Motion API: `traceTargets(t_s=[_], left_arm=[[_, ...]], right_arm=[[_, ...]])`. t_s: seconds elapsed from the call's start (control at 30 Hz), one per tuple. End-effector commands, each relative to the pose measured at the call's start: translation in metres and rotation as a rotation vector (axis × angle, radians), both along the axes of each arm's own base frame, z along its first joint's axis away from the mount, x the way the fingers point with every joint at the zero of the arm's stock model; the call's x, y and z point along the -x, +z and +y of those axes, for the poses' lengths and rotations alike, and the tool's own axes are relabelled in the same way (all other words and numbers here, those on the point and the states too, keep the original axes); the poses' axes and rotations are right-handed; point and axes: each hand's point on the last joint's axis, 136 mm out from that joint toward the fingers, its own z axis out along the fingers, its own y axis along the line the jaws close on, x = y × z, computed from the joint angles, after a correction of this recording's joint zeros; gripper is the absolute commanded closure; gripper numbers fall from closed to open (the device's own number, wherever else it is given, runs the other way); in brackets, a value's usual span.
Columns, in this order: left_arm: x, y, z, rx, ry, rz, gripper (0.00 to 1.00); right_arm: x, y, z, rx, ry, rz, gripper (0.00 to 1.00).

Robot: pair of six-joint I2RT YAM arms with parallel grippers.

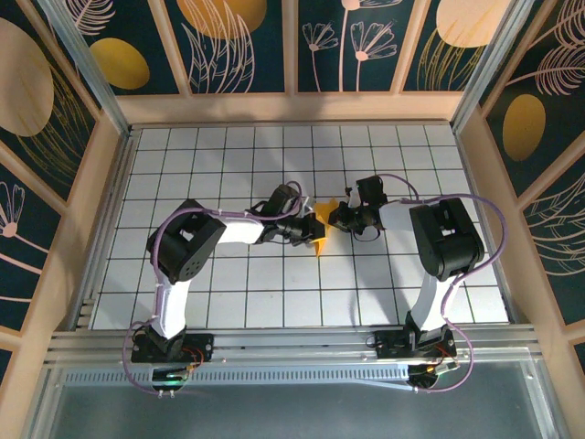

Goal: Fold a paper plane with a square sheet of paper (fold left side to right side)
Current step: Fold the wing for the fifth time at the center of the table.

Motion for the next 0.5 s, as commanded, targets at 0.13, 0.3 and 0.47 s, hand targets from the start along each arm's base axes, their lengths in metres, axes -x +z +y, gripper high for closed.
traceTargets(t_s=[0.13,0.3,0.47], left_arm=[[0.008,-0.020,0.005,-0.048,-0.011,0.030,1.00],[0.011,-0.028,0.008,-0.067,-0.012,0.042,1.00],[0.012,-0.033,0.010,-0.086,-0.013,0.045,1.00]], right_arm=[[0.025,-0.044,-0.016,0.122,-0.004,0.122,1.00],[0.026,-0.045,-0.016,0.123,-0.003,0.124,1.00],[0.026,-0.045,-0.017,0.128,-0.002,0.124,1.00]])
